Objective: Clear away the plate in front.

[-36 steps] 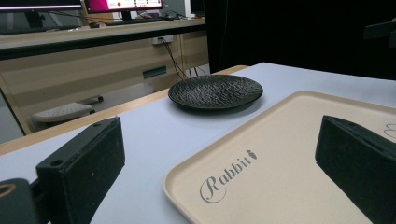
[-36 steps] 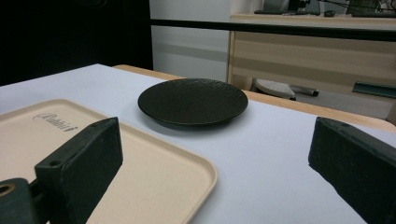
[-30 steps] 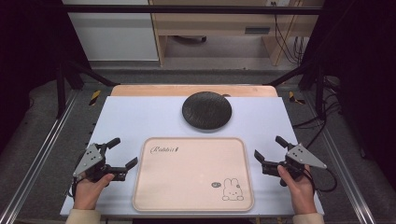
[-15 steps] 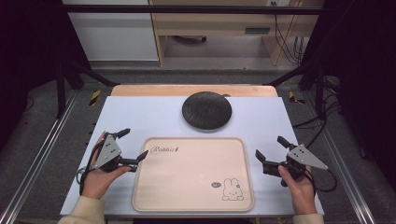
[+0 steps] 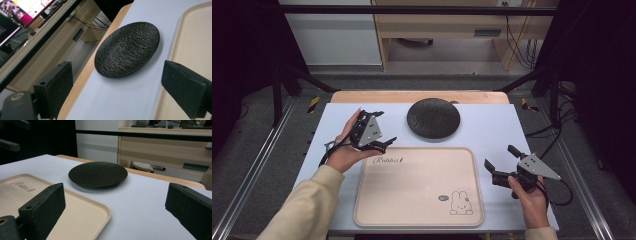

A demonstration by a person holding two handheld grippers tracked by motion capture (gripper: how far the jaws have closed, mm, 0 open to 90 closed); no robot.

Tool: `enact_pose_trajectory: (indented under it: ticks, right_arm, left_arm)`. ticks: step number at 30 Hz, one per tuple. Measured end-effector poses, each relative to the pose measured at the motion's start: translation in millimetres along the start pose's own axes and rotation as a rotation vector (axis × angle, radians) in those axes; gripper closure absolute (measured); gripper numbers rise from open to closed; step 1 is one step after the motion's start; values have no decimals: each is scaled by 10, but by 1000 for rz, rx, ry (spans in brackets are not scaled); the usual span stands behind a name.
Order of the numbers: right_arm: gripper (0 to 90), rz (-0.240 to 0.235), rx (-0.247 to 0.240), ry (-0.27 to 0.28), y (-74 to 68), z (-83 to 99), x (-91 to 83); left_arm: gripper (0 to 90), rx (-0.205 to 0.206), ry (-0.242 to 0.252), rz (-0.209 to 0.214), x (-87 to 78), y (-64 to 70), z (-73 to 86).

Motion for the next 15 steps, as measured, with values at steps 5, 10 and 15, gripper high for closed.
enact_pose_trajectory:
  ticks: [5,10,15]
  right_arm:
    - [33,-6,6,-4,0,7,12]
    - [33,-22,20,6,4,-4,7]
    - [33,-21,9,-2,1,13,-11]
  left_arm:
    - [144,72,-50,17,285,-89,-178]
    - [244,211,-123,28,574,-119,-314]
    - [331,290,-183,23,762,-106,-278]
Point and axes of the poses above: each handheld gripper's, and its own axes: x roughly forward along the jaws, z roughly out of its underside, y roughly to its right, the point moved 7 cm from there along x, roughly forward along the jaws, and after that the axes turned 11 degrees about z, right-handed, at the moved point
